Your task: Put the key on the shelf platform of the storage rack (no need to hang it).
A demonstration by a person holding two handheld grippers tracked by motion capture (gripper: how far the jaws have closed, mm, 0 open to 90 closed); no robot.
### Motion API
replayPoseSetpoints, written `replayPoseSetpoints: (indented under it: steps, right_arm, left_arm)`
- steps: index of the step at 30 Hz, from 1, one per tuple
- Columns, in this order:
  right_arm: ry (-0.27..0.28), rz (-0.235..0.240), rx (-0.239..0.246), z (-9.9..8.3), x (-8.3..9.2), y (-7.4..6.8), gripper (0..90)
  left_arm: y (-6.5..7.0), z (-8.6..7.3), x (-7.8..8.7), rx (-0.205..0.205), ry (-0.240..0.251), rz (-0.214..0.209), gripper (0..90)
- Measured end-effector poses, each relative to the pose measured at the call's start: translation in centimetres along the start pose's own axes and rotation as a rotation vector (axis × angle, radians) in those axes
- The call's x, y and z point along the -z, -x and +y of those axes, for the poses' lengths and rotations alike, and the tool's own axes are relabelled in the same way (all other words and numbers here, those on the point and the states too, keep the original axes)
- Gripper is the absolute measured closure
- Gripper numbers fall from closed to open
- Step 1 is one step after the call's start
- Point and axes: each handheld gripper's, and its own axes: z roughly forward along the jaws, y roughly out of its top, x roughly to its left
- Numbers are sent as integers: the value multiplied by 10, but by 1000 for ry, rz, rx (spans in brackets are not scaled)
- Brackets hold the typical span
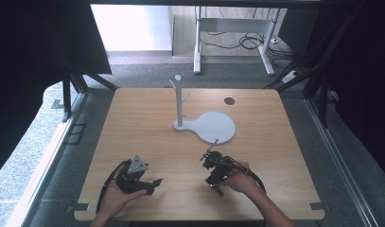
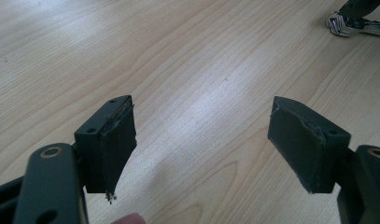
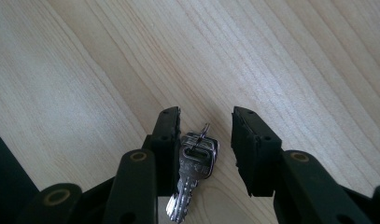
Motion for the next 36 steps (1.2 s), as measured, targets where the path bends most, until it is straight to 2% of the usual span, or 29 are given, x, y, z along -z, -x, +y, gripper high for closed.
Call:
replayPoseSetpoints:
  steps: [11, 20, 30, 36]
  right_arm:
    - [-14, 10, -7, 1, -8, -2, 697]
    - [-25, 16, -32, 1, -14, -2, 759]
    - [-39, 20, -59, 1, -18, -2, 878]
    - [-53, 24, -54, 0, -16, -1, 887]
  left_arm:
    - [0, 0, -1, -2, -4, -1, 236]
    - [0, 0, -1, -5, -7, 1, 236]
    - [0, 0, -1, 0, -5, 0, 236]
    - [-1, -1, -1, 1, -8, 0, 236]
